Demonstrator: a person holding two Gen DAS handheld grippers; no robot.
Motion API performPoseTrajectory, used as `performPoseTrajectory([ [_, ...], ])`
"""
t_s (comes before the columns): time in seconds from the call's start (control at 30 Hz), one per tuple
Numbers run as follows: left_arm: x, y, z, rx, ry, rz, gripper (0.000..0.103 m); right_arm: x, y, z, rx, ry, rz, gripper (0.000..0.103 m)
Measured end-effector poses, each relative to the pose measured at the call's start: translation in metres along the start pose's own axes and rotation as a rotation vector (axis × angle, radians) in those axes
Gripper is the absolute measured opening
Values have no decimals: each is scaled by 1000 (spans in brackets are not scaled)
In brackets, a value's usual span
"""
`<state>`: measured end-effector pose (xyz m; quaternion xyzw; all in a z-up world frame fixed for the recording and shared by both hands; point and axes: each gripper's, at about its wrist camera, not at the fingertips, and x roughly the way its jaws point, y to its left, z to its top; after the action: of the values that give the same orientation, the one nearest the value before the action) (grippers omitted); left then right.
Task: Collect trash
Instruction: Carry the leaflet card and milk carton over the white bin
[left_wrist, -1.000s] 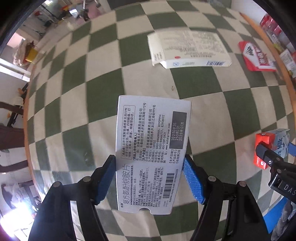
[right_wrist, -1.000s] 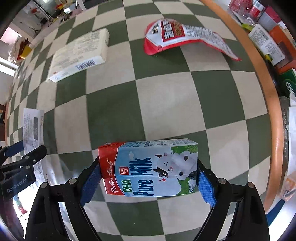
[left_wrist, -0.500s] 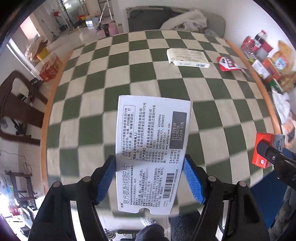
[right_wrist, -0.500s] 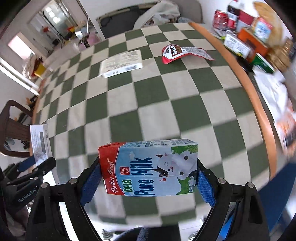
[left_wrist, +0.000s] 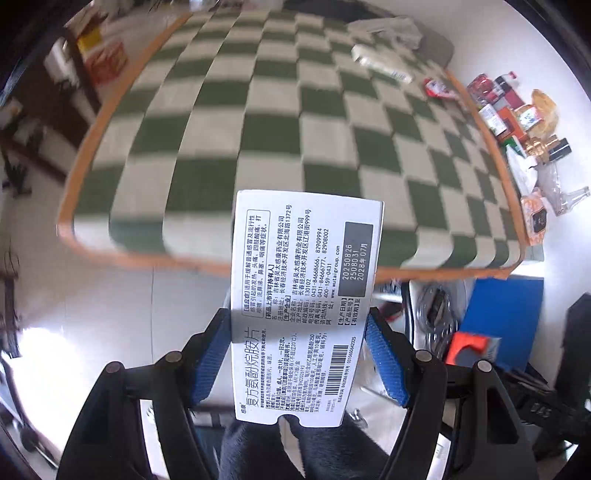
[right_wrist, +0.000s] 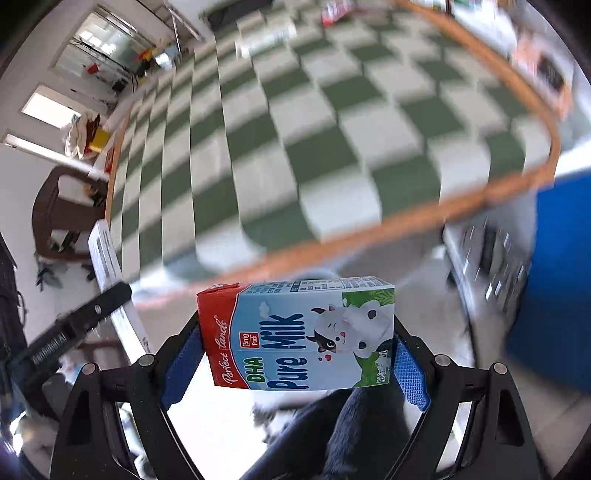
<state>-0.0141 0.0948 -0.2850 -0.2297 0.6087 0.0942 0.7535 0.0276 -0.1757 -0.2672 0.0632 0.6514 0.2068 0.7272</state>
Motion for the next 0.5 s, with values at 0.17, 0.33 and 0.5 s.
performPoseTrajectory([
  [0.17, 52, 28, -43, -100, 82, 3, 70, 58, -30, -35, 35, 127, 37, 91],
  [0.33, 156, 57, -81, -191, 197, 9, 70, 158, -79, -49, 163, 245, 110, 91],
  [0.5, 265, 88, -94, -274, 262, -38, 70, 262, -125, -50, 288, 298, 141, 91],
])
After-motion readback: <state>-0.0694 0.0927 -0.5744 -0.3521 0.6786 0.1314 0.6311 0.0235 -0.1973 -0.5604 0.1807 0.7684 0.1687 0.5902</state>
